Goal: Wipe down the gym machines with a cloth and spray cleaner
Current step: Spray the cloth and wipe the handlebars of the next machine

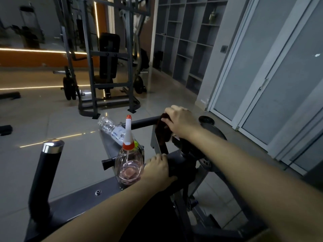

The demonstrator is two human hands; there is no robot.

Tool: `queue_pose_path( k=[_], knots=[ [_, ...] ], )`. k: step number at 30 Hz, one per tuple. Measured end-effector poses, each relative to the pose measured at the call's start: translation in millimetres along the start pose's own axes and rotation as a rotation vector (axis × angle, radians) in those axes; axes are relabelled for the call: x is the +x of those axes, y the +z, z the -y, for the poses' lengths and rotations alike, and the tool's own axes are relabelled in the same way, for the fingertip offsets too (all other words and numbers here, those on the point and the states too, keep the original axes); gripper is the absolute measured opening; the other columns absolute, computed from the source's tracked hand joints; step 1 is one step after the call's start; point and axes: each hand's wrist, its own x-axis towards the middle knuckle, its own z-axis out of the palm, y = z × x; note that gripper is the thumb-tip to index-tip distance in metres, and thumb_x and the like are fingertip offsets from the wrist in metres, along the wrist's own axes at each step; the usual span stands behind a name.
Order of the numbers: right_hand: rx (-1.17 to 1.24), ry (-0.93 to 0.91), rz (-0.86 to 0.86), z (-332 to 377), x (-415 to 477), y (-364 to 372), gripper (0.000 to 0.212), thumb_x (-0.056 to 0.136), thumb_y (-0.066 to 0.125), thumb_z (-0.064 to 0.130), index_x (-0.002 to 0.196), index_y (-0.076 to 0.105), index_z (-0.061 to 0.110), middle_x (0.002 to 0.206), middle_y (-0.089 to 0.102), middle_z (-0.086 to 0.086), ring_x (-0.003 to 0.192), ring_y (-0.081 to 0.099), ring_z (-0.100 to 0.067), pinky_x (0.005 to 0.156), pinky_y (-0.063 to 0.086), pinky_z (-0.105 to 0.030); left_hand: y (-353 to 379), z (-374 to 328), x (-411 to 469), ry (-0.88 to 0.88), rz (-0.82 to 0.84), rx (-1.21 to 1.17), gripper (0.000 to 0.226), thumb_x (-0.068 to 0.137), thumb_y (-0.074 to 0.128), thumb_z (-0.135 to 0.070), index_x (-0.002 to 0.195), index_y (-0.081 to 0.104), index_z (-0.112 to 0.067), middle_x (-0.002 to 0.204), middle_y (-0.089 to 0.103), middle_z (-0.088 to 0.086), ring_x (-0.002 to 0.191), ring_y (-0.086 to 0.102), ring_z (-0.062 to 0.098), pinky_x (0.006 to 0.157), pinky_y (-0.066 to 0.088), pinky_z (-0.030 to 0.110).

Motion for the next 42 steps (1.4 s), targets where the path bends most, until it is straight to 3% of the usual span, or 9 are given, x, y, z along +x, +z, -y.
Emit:
queue_pose_path(
  k=[3,7,13,16,23,27,31,36,42],
  knots=[
    [-0.043,-0.255,0.19,-16.7,2.5,-22.1,0.026,0.101,0.052,0.036,0.111,0.062,0.014,0.106,0.059,-0.005,0.095,0.06,-0.025,0.082,0.048,-0.036,-2.7,-0.2,1.2,0.032,-0.009,0.021,0.08,0.089,0.058,-0.068,0.142,0.035,-0.012,0.135,0.048,0.011,0.127,0.047,0.031,0.108,0.04,0.044],
    [-0.382,-0.377,0.071,-10.9,10.9,-19.8,0.031,0.105,0.041,0.033,0.101,0.062,0.012,0.094,0.067,-0.008,0.078,0.066,-0.028,0.062,0.046,-0.037,1.1,1.8,5.2,0.022,-0.015,0.011,0.079,0.092,0.048,-0.072,0.141,0.037,-0.012,0.134,0.048,0.012,0.126,0.047,0.032,0.106,0.04,0.046],
    [-0.514,0.197,0.182,33.7,10.1,-21.1,0.015,0.097,0.046,0.016,0.088,0.059,0.016,0.072,0.052,-0.006,0.068,0.055,-0.026,0.057,0.052,-0.031,5.5,-0.6,5.8,0.019,-0.061,0.07,0.077,0.092,0.047,-0.072,0.139,0.039,-0.012,0.132,0.05,0.014,0.121,0.05,0.032,0.1,0.042,0.046],
    [-0.558,0.256,0.301,45.6,19.0,-25.5,0.011,0.091,0.05,0.013,0.088,0.06,0.01,0.07,0.047,-0.01,0.068,0.059,-0.029,0.058,0.056,-0.033,5.3,-1.2,4.3,0.02,-0.055,0.087,0.077,0.093,0.045,-0.073,0.141,0.038,-0.012,0.135,0.05,0.013,0.123,0.049,0.032,0.103,0.042,0.046],
    [-0.392,-0.347,0.053,-6.0,5.5,-20.5,0.026,0.105,0.043,0.032,0.104,0.061,0.014,0.091,0.063,-0.006,0.072,0.06,-0.028,0.057,0.039,-0.035,4.5,-2.4,2.3,0.016,-0.055,0.092,0.079,0.092,0.042,-0.075,0.141,0.037,-0.013,0.133,0.05,0.012,0.122,0.048,0.031,0.103,0.042,0.047],
    [-0.415,-0.636,0.017,-27.1,7.7,-21.6,0.026,0.098,0.058,0.036,0.101,0.064,0.012,0.087,0.063,-0.009,0.063,0.063,-0.028,0.05,0.037,-0.031,7.8,-0.2,3.5,0.017,-0.072,0.104,0.079,0.092,0.04,-0.076,0.141,0.036,-0.014,0.133,0.05,0.011,0.121,0.048,0.031,0.101,0.042,0.046],
    [-0.463,-0.357,0.032,-7.0,7.1,-19.0,0.026,0.105,0.042,0.03,0.101,0.061,0.013,0.088,0.064,-0.005,0.068,0.063,-0.027,0.054,0.039,-0.033,6.8,0.7,5.6,0.021,-0.069,0.106,0.079,0.093,0.041,-0.075,0.14,0.037,-0.012,0.131,0.05,0.012,0.12,0.049,0.031,0.1,0.043,0.046],
    [-0.557,0.213,0.255,44.4,13.8,-19.8,0.011,0.093,0.053,0.012,0.085,0.06,0.01,0.07,0.05,-0.007,0.058,0.056,-0.026,0.044,0.047,-0.029,6.8,-1.4,4.1,0.014,-0.071,0.126,0.076,0.092,0.042,-0.075,0.137,0.039,-0.013,0.13,0.051,0.013,0.119,0.051,0.033,0.098,0.044,0.047],
    [-0.471,0.13,0.115,29.6,6.8,-20.7,0.015,0.096,0.049,0.015,0.087,0.06,0.016,0.065,0.042,-0.003,0.066,0.053,-0.026,0.043,0.036,-0.028,5.7,-1.3,3.8,0.006,-0.069,0.113,0.074,0.092,0.044,-0.074,0.137,0.04,-0.016,0.13,0.051,0.011,0.12,0.051,0.031,0.1,0.044,0.046]
  ],
)
